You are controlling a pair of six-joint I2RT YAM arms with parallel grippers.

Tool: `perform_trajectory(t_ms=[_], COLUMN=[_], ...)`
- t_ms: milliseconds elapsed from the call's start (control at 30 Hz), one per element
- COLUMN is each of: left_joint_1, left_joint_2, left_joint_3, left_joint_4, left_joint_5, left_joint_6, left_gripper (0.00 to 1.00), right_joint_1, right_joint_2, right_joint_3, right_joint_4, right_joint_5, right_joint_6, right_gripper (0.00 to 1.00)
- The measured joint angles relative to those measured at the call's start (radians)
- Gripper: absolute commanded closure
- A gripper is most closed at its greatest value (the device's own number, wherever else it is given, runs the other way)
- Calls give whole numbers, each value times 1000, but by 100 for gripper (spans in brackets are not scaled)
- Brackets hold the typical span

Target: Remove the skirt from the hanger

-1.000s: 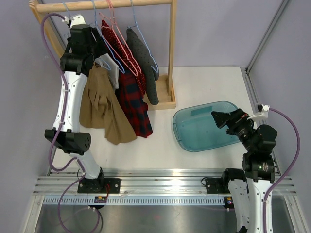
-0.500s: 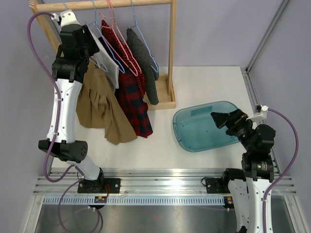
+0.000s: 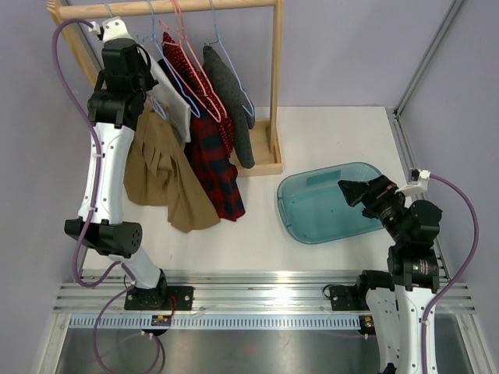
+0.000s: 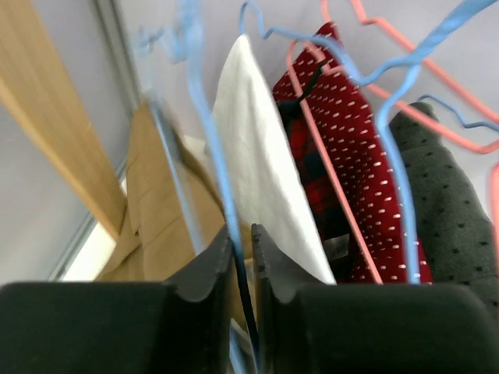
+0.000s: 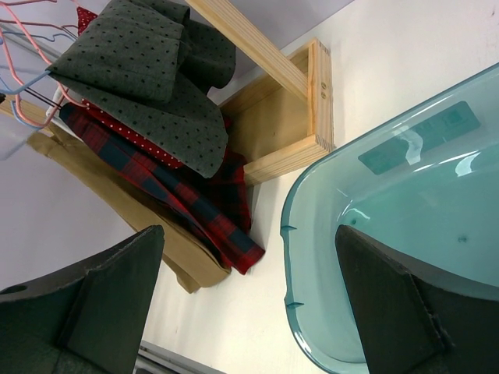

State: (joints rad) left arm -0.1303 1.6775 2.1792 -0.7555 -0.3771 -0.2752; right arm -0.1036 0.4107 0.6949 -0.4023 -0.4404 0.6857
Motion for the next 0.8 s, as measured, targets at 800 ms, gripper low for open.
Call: perform_trajectory(t_ms=[800], left_joint_1=[-189], left_joint_2=[-118], left_joint_3=[119], left_joint_4=[-73], left_joint_5=[-167], left_joint_6=[177], left_gripper=[100], right_joint_1=[253], right_joint_2=[480], right_joint_3=[401], right_joint_4=[136], right_joint_5=[-151], right_joint_6=[-50], right_gripper=[0])
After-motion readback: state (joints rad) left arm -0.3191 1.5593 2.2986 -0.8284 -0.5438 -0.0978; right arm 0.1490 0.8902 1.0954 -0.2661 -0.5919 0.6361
